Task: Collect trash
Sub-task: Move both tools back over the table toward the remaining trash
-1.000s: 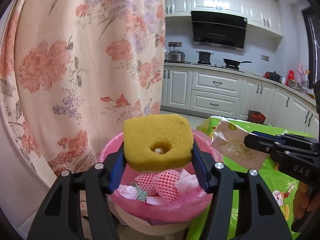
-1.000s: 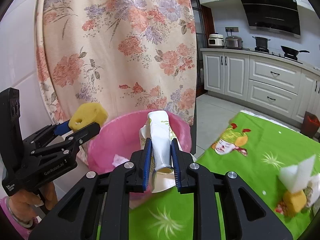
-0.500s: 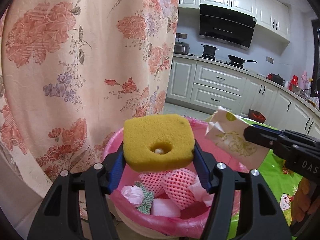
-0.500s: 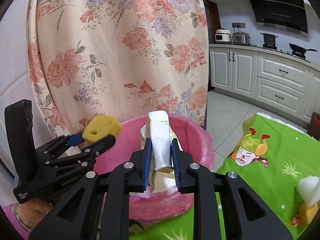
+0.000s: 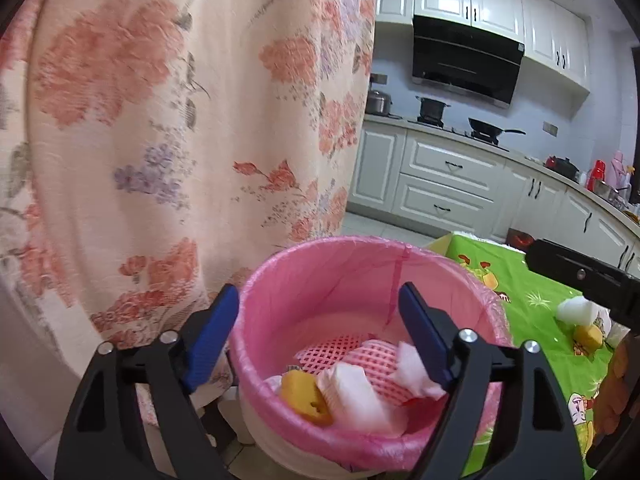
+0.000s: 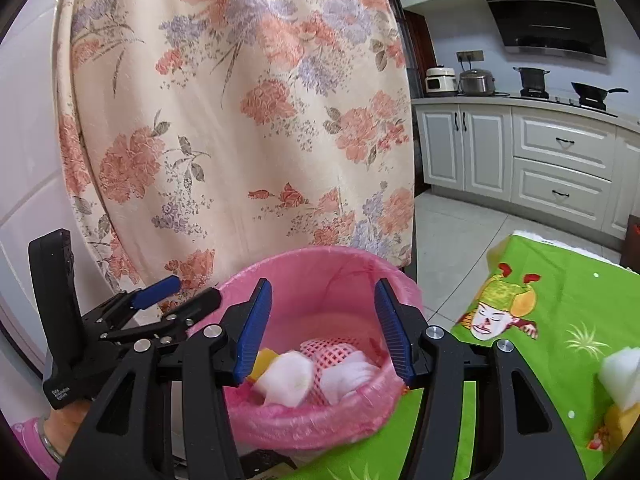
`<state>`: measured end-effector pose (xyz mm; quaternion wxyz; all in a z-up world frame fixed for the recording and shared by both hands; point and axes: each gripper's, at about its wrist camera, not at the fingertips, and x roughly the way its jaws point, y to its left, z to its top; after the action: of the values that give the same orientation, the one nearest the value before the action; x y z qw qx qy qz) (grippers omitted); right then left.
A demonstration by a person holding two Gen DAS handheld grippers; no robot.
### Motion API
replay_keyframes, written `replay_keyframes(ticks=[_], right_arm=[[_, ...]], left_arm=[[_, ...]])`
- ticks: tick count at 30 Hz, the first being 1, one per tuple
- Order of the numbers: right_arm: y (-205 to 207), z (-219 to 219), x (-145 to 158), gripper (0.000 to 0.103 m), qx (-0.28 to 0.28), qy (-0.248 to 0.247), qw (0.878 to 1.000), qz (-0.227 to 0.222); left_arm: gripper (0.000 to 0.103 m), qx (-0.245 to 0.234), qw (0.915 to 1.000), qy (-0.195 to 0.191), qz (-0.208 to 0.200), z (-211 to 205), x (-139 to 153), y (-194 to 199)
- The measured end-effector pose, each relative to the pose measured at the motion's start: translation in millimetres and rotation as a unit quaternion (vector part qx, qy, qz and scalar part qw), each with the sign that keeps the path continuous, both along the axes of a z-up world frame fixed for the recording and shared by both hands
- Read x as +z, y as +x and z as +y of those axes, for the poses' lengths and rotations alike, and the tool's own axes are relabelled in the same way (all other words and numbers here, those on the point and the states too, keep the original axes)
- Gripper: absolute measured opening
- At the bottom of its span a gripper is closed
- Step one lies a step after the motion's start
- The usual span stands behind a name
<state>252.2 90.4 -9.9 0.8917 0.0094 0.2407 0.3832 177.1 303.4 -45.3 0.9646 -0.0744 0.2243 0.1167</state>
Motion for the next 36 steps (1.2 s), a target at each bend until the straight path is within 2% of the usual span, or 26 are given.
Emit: replay_keyframes(ticks=[3,5,11,15,21,28,36], right_arm=[[-7.1,-15.4,-0.1,0.053,-0.005,0.003,1.000,-0.003],[-13.4,-28.6,-0.9,0.053,-0.007,0.005,1.000,-0.004],[-44.2,-83.5,-9.0,0.061,-0.024,-0.009,0.999,-0.026],[-61.2,-133.9,-21.1,0.064,-0.062,-0.022,0.997,-0.028],[-69.3,-215.2,-35.9,0.065,-0.138,-0.014,0.990,-0.014],[-70.2,-297.0,-50.5,0.067,-0.212,-0.022,0.977,-0.005],[-55.1,-376.8,-75.3,0.069,-0.290,-0.033,0.956,0.030]], left_arm=[[0.089,0.008,0.9998,0.010,-0.012,-11.9,4.8,-14.3],[0.098,0.015,0.9995,0.019,-0.020,-23.6,8.5,-24.3],[0.098,-0.019,0.9988,0.024,-0.038,-70.8,16.3,-49.8],[0.098,-0.062,0.9970,0.007,-0.045,-114.9,11.1,-57.2],[0.098,-0.111,0.9929,-0.026,-0.034,-187.3,-9.1,-45.8],[0.098,-0.170,0.9853,-0.006,-0.010,-272.7,-28.8,-25.5],[0.098,-0.198,0.9802,-0.009,0.011,-326.4,-41.4,5.1]])
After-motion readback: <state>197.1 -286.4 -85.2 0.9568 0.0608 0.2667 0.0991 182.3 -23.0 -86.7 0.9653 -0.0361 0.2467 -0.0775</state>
